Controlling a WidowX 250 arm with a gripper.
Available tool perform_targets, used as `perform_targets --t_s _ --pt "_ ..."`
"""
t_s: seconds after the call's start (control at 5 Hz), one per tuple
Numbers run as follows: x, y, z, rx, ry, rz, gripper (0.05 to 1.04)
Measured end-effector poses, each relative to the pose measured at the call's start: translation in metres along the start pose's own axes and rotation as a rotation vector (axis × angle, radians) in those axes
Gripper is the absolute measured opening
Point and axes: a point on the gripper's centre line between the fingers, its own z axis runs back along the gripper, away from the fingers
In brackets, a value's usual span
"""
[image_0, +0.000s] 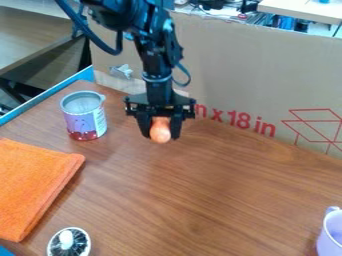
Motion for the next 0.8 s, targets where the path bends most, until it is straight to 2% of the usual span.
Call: perform_targets --t_s 0.2,0.4,0.6,0.8 --pt "-0.0057 0.0049 -0.0230 0.040 0.051 -0.007 0.673" --pt "-0.0029 0.0056 -0.0291 0.052 0.052 0.000 0.673" --pt "-0.0028 0.0032 -0.0308 0.040 0.062 -0.001 0.673" --pt "-0.0037 0.0033 -0.0303 0.024 0.090 0.019 0.717"
